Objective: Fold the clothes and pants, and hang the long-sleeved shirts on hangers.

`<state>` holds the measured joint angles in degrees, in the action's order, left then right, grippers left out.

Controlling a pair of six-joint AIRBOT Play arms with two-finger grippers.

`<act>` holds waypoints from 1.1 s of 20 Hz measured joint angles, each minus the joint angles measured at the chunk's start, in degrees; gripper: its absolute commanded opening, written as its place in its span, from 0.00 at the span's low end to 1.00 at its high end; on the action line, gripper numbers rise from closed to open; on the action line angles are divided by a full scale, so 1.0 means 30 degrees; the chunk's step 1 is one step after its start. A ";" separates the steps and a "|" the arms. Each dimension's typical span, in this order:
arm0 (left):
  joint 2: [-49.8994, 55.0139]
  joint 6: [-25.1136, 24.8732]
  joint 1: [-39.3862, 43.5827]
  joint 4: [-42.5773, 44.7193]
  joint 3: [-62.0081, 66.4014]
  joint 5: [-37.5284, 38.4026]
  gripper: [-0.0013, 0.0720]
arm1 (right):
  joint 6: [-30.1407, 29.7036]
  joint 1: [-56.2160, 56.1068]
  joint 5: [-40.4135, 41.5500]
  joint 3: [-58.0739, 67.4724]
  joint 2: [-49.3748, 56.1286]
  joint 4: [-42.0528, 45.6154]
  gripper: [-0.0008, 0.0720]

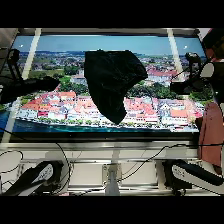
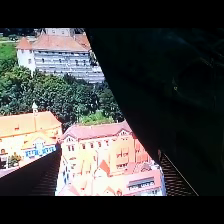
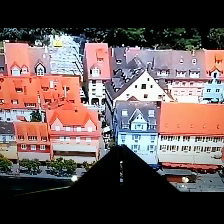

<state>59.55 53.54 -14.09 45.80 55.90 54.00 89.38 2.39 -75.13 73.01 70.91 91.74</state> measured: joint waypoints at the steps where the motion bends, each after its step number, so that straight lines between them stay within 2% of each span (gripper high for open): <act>1: 0.0000 0.0000 0.0000 0.0000 -0.0007 0.0000 0.97 | 0.0007 0.0000 0.0000 0.0000 0.0000 -0.0007 0.06; 15: 0.0000 0.0000 0.0000 0.0000 -0.0007 -0.0007 0.97 | 0.0000 0.0000 0.0138 0.0000 0.0000 -0.0029 0.06; 22: 0.0160 0.0000 0.0022 0.0000 -0.0007 -0.0226 0.97 | 0.0146 -0.0007 0.3519 0.0000 0.0066 -0.1632 0.06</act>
<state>60.03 53.54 -14.02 45.80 55.88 53.32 89.82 2.37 -64.58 73.01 71.11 86.85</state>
